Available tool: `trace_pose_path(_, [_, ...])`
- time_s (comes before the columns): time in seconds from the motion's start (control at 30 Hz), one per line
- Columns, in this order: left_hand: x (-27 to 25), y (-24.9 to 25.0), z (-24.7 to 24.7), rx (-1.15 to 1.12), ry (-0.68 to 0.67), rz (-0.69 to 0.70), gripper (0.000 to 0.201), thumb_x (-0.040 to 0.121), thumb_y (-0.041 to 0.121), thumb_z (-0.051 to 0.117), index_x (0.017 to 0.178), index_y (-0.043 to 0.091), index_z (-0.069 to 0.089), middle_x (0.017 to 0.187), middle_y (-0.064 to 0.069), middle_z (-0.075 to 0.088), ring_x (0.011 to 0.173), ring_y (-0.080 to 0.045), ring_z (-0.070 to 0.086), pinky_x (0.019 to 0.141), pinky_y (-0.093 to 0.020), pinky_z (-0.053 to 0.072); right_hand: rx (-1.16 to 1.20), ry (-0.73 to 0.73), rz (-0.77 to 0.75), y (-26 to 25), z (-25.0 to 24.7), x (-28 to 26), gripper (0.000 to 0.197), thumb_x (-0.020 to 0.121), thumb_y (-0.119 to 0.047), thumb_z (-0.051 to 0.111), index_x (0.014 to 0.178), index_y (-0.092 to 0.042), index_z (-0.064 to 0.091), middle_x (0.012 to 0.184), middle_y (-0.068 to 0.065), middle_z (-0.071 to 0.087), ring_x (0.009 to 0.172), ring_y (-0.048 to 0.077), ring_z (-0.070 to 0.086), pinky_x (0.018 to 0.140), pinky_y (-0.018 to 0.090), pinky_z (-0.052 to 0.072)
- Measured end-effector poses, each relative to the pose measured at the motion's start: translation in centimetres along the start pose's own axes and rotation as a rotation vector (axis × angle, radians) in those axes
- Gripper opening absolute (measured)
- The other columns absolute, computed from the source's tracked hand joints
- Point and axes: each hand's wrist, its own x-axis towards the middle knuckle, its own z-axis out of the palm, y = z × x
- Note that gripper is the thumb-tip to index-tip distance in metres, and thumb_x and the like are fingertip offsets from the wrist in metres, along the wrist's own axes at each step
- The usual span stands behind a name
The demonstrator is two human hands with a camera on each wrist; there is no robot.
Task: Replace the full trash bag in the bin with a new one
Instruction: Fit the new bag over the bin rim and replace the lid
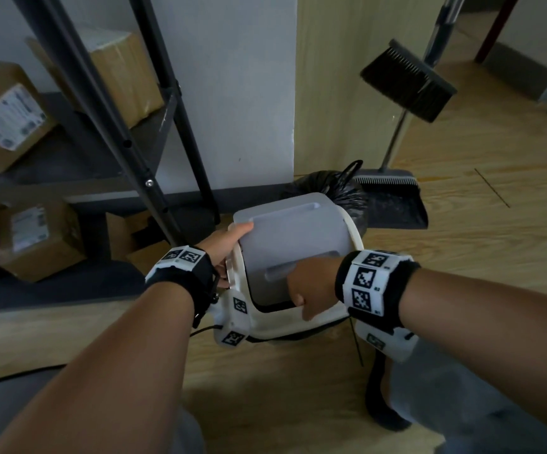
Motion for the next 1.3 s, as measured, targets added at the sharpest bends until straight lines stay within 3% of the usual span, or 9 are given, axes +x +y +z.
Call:
trace_pose_path(0.13, [0.6,-0.2,0.1,-0.019,-0.010,0.017,0.061,0.078,0.067,0.055,0.123,0.026,0.052,0.105,-0.011,0.062,0.093,-0.030,0.061,0.070,-0.037,0.052,0.439,0.156,0.068,2.0,-1.6,-1.0,0.041,0.087,-0.040,0.056,0.066,-0.007,0.070,0.062,0.009,0.070,0.056,0.020,0.066,0.069,0.024,0.059])
trace_pose_path(0.2, [0.8,-0.3,0.1,-0.009,-0.010,0.032,0.061,0.078,0.069,0.053,0.123,0.028,0.053,0.105,-0.010,0.063,0.093,-0.029,0.061,0.069,-0.036,0.053,0.452,0.498,0.137,3.9,-2.4,-1.5,0.040,0.085,-0.039,0.055,0.066,-0.006,0.069,0.058,0.008,0.066,0.051,0.019,0.061,0.053,0.022,0.050])
trace_pose_path(0.3, [1.1,-0.5,0.1,0.004,-0.013,0.056,0.063,0.079,0.073,0.046,0.125,0.029,0.051,0.111,-0.009,0.062,0.099,-0.030,0.061,0.075,-0.037,0.053,0.394,0.923,0.420,7.5,-1.8,-1.6,0.029,0.088,-0.039,0.049,0.075,-0.014,0.058,0.076,0.004,0.062,0.073,0.025,0.060,0.062,0.029,0.044])
trace_pose_path(0.37, [1.4,-0.4,0.2,0.014,-0.016,0.076,0.066,0.079,0.075,0.042,0.128,0.031,0.049,0.121,-0.009,0.060,0.107,-0.032,0.058,0.088,-0.045,0.051,0.499,0.803,0.625,9.7,-0.2,-1.0,0.046,0.089,-0.058,0.037,0.100,-0.017,0.056,0.105,0.005,0.060,0.095,0.030,0.060,0.077,0.036,0.048])
trace_pose_path(0.5, [1.9,0.2,0.2,0.019,-0.001,0.131,0.062,0.083,0.072,0.039,0.124,0.028,0.054,0.120,-0.010,0.061,0.108,-0.033,0.058,0.097,-0.051,0.047,1.064,0.459,0.661,10.8,2.2,-0.1,0.090,0.086,-0.075,0.017,0.143,-0.009,0.040,0.145,0.017,0.045,0.126,0.036,0.050,0.100,0.046,0.045])
trace_pose_path(0.63, [2.3,0.7,0.1,-0.049,-0.036,0.163,0.045,0.088,0.062,0.045,0.115,0.028,0.055,0.101,-0.002,0.066,0.092,-0.022,0.063,0.078,-0.035,0.053,1.184,0.498,0.659,10.4,2.1,0.5,0.082,0.093,-0.065,0.014,0.142,-0.005,0.042,0.143,0.016,0.046,0.123,0.037,0.052,0.087,0.040,0.047])
trace_pose_path(0.7, [2.5,0.9,0.3,-0.139,-0.055,0.168,0.037,0.090,0.051,0.051,0.117,0.026,0.056,0.096,0.002,0.065,0.086,-0.016,0.062,0.073,-0.029,0.050,1.178,0.571,0.647,10.8,2.0,1.0,0.082,0.093,-0.064,0.013,0.139,-0.005,0.047,0.142,0.018,0.048,0.126,0.035,0.050,0.097,0.039,0.043])
trace_pose_path(1.2, [5.8,2.7,0.9,-0.374,-0.032,0.256,0.037,0.096,0.027,0.049,0.128,0.009,0.054,0.079,-0.002,0.060,0.068,-0.015,0.057,0.059,-0.023,0.047,1.178,0.580,0.674,13.2,0.9,3.2,0.078,0.098,-0.056,0.010,0.136,0.001,0.049,0.142,0.021,0.047,0.129,0.034,0.046,0.108,0.040,0.037])
trace_pose_path(1.3, [5.1,2.8,0.9,-0.286,-0.020,0.236,0.039,0.097,0.027,0.047,0.131,0.009,0.051,0.102,-0.010,0.065,0.083,-0.022,0.060,0.077,-0.030,0.051,1.069,0.570,0.647,13.1,0.6,2.7,0.074,0.099,-0.053,0.010,0.140,-0.002,0.044,0.146,0.020,0.043,0.134,0.033,0.042,0.111,0.040,0.032])
